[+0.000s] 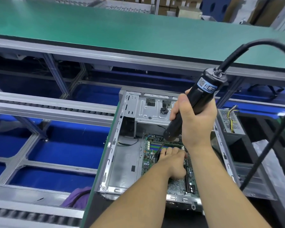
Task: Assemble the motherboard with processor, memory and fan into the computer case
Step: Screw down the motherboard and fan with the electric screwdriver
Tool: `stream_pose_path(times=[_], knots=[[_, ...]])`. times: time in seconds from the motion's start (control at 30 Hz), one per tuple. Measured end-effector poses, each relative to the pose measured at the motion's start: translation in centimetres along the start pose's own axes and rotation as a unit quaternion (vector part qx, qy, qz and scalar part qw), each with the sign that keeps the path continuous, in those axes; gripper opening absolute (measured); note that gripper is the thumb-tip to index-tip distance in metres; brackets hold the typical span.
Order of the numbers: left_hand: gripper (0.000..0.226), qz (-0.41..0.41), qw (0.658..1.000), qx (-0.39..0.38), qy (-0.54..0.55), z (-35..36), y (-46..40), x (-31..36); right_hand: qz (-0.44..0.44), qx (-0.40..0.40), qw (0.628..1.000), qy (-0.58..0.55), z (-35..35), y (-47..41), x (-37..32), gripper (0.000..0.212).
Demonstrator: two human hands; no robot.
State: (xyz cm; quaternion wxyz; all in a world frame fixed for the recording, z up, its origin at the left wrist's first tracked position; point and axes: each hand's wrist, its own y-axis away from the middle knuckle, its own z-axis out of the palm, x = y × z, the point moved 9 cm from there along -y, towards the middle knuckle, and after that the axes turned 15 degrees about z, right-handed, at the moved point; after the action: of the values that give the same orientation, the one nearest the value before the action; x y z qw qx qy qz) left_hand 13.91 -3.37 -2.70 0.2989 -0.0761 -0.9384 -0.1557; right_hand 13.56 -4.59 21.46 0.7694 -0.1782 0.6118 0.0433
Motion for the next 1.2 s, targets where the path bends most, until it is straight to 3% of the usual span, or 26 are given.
stream_pose_path(times=[0.23,0.3,0.4,0.47,0.83,1.0,1.2], knots=[[0.067,-0.005,1.000,-0.002,0.002,0.0,0.0,0.0,-0.019,-0.014,1.000,0.017,0.8,0.2,-0.6,0.024],[0.068,-0.006,1.000,-0.002,0.000,0.0,0.1,0.0,-0.032,-0.031,0.999,0.017,1.3,0.4,-1.0,0.032],[0.068,-0.009,1.000,-0.011,-0.002,0.0,0.2,0.1,-0.047,-0.042,0.998,0.017,1.8,0.5,-1.0,0.062],[0.064,-0.010,1.000,-0.019,-0.006,-0.1,0.3,0.1,-0.053,-0.046,0.997,0.013,1.9,0.6,-0.9,0.067],[0.062,-0.006,1.000,-0.011,-0.012,-0.4,0.5,0.4,-0.061,-0.038,0.997,-0.002,2.0,0.7,-1.0,0.038],[0.062,-0.006,1.000,0.001,-0.001,-0.2,0.2,0.2,-0.026,-0.034,0.999,-0.015,1.3,0.4,0.2,0.050],[0.067,-0.005,1.000,-0.001,0.002,0.2,0.0,0.0,-0.022,-0.063,0.998,-0.007,2.0,0.1,0.4,0.048]])
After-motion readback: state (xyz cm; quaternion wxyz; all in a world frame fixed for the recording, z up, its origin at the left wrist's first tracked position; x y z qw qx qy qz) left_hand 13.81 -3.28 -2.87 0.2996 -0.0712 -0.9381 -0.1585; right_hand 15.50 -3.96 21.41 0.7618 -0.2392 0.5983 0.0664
